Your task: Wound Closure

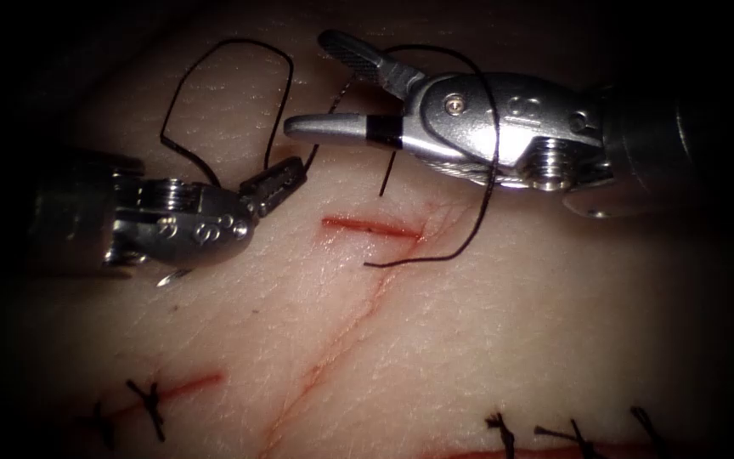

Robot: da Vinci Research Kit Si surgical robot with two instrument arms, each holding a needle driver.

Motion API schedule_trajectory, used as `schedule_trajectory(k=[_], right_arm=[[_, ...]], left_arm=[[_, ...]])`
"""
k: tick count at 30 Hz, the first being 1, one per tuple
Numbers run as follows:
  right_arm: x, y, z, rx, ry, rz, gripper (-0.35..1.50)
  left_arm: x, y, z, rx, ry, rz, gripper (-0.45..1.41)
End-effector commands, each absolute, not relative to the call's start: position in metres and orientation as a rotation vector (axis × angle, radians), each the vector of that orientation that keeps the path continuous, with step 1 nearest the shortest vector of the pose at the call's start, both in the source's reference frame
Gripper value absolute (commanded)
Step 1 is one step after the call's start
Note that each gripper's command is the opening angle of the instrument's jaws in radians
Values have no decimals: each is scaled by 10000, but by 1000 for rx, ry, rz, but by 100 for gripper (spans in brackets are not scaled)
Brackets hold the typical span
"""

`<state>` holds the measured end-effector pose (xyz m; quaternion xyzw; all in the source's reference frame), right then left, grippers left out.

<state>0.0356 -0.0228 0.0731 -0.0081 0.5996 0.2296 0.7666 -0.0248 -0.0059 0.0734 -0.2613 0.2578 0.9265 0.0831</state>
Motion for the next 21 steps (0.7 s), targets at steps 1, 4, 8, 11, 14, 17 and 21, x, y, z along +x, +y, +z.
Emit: schedule_trajectory(k=[1,4,8,11,14,17,21], right_arm=[[363,-231,739,-17,1280,502,108],[361,-228,744,-13,1212,504,108],[358,-229,751,-11,1142,501,101],[355,-235,764,-3,1090,479,100],[356,-240,772,14,1068,466,100],[353,-249,783,39,1059,456,100],[352,-260,786,116,1096,409,96]], left_arm=[[-255,-63,736,-778,776,2769,-45],[-258,-71,721,-763,817,2783,-45],[-255,-74,706,-761,857,2782,-45],[-248,-76,688,-761,891,2775,-45],[-241,-73,675,-749,926,2776,-45],[-225,-63,653,-749,976,2741,-45],[-214,-37,629,-747,1008,2751,-45]])
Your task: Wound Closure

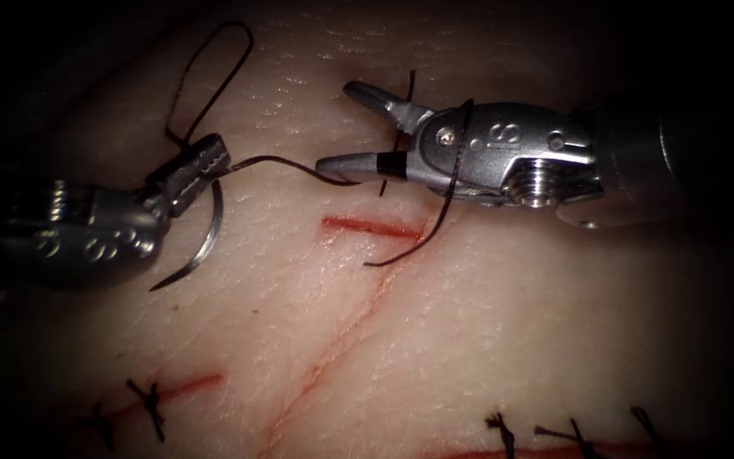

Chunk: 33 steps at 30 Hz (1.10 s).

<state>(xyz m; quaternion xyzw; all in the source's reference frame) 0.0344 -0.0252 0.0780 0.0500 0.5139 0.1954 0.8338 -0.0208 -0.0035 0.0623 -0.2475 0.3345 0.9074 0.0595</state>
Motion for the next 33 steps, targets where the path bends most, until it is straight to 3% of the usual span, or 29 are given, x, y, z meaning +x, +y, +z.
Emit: schedule_trajectory(k=[1,5,9,33], right_arm=[[353,-263,787,135,1103,400,91],[356,-276,791,208,1147,369,71],[359,-283,792,263,1195,326,64],[366,-287,770,427,1603,185,64]], left_arm=[[-214,-32,627,-751,1014,2762,-45],[-220,-14,619,-793,1015,2792,-45],[-235,-10,622,-805,1015,2812,-45],[-257,-7,719,-732,868,3098,-45]])
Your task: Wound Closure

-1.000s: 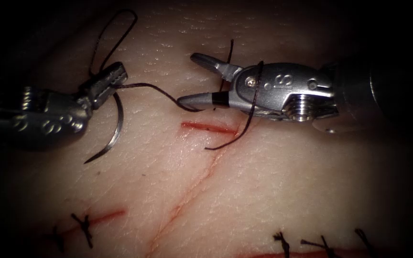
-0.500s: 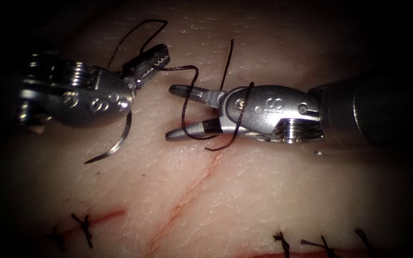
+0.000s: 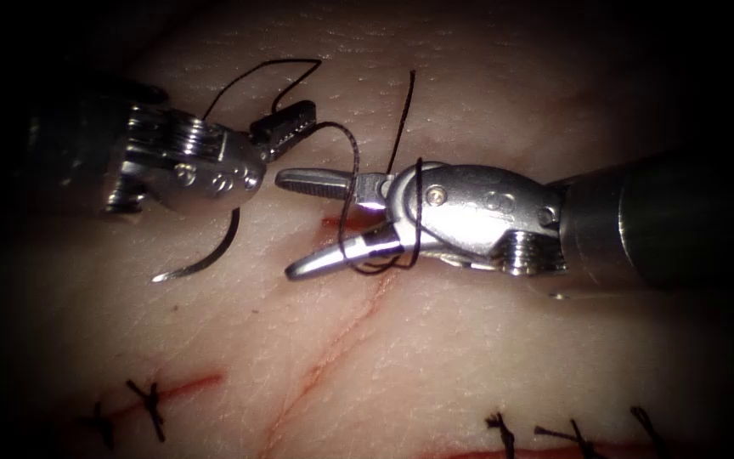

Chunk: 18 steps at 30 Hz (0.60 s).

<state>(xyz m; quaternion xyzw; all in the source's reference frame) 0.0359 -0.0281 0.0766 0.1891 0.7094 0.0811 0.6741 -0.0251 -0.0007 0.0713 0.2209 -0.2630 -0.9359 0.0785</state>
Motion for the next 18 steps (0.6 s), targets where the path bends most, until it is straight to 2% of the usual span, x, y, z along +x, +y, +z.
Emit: schedule_trajectory(k=[1,13,18], right_arm=[[366,-287,769,426,1616,188,64],[351,-266,764,351,1655,378,69],[350,-260,763,246,1621,492,81]], left_arm=[[-257,-8,721,659,-779,-2800,-45],[-245,-35,734,664,-777,-2798,-45],[-241,-53,730,669,-781,-2820,-45]])
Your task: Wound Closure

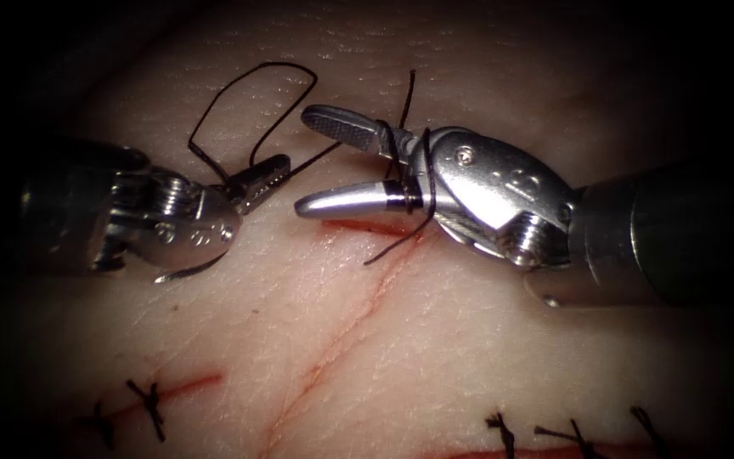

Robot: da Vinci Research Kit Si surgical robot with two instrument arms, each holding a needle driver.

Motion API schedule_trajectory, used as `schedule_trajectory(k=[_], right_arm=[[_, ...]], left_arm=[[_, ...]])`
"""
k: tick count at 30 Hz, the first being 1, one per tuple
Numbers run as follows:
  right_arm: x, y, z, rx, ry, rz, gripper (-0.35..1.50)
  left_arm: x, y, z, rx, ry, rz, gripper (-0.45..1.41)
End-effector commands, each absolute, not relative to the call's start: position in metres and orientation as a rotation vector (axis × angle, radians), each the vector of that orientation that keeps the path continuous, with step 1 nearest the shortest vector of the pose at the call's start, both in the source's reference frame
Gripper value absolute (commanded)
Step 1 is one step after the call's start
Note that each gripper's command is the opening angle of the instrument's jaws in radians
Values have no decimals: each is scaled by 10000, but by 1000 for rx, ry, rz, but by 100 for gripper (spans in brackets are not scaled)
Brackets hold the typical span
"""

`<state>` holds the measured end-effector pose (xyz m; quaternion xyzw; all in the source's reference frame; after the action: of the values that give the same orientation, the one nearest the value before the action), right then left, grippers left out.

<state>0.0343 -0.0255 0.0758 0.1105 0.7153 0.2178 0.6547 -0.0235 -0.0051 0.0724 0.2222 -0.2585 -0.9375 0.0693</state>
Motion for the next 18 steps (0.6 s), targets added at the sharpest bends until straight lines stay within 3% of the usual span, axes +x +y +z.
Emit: schedule_trajectory(k=[1,6,18], right_arm=[[349,-260,762,203,1603,526,86],[343,-264,763,130,1497,613,96],[333,-286,805,67,1338,688,96]], left_arm=[[-242,-60,728,661,-785,-2822,-45],[-245,-82,720,637,-794,-2830,-45],[-250,-104,703,610,-793,-2846,-45]])
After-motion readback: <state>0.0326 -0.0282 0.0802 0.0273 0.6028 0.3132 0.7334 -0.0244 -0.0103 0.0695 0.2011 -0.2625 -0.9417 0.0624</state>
